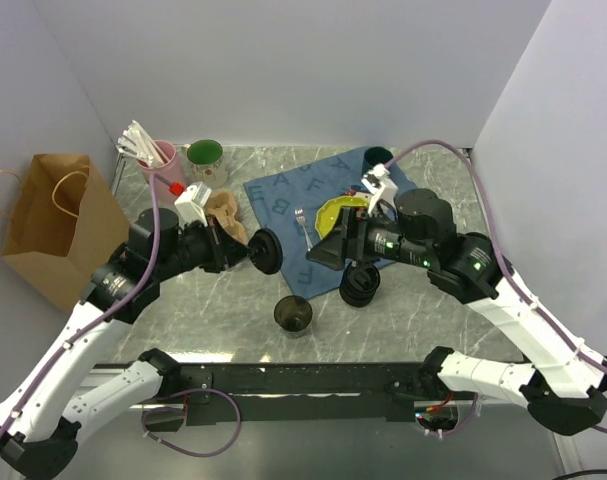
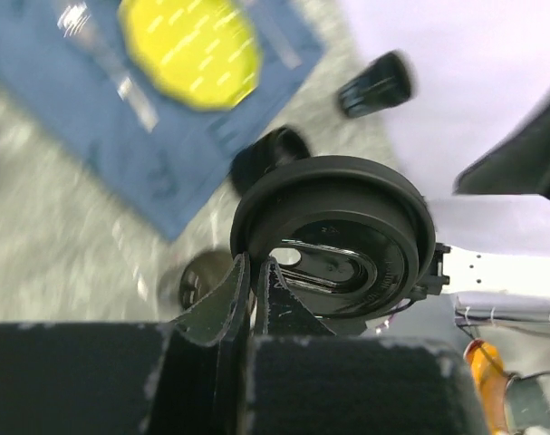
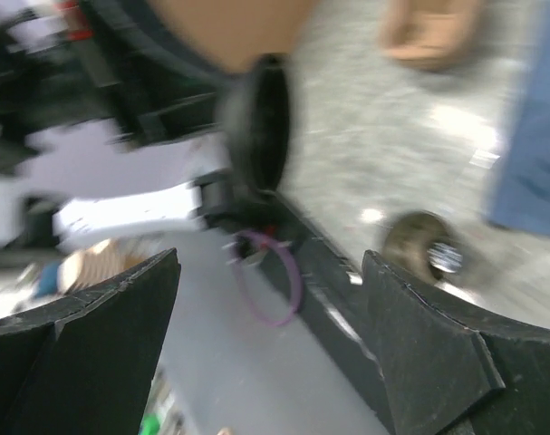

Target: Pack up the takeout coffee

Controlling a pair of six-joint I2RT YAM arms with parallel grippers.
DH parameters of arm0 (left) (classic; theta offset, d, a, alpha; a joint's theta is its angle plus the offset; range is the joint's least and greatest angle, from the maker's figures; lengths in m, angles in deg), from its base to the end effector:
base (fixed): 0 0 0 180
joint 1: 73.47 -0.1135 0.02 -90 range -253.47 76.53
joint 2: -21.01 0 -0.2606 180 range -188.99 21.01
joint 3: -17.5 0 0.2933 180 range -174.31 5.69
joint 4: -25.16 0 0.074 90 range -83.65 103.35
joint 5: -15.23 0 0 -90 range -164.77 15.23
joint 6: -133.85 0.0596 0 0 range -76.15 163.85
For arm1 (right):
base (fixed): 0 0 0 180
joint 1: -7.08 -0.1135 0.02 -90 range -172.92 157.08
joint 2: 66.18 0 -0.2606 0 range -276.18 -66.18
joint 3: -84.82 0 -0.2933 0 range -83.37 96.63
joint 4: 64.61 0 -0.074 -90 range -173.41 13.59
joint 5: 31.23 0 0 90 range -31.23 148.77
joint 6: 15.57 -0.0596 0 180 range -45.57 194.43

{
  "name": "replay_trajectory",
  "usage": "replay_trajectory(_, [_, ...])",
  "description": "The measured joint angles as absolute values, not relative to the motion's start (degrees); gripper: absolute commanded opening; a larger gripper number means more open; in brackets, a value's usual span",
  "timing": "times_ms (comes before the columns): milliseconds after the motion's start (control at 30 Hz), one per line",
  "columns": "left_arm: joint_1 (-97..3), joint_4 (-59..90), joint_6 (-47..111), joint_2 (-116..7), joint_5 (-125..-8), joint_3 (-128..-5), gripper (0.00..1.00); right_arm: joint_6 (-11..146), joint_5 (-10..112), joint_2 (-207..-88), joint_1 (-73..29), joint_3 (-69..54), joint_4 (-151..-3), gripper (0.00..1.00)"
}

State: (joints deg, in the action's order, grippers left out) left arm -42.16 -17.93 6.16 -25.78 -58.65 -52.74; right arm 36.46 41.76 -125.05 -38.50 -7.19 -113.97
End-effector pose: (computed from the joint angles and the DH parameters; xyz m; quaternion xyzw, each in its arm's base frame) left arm 0.1916 -0.1359 0.3760 0.0356 0.8125 -0.4176 0.4052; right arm 0.1726 0.2010 0.4340 -0.1382 0.8039 0.4673 0.3410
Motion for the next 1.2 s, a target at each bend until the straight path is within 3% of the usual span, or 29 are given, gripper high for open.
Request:
replay_trajectory(333, [-36.6,-41.8,-6.1,-35.3,-66.5,-58.0,0.01,37.4,60.8,-125.0,-38.5,-6.4,-132.1,0.89])
replay_trajectory(600, [-19.1,-50.8,-19.6,-52.9,-76.1,-71.6,0.01,41.8,62.9,-121.9,-38.5,-6.3,-136.8,0.9])
replay_trajectory(933, [-11.6,-59.1,-27.4,-68.5,-84.2,-82.4,0.01,43.8,62.6,-110.9,-38.5,-13.4,-137.5,0.91])
replay_trajectory(1200, [-11.3,-62.0,-29.2,-70.3,-86.7,-82.8,0.01,45.4,62.6,-110.6,-38.5,-13.4,-137.5,0.91])
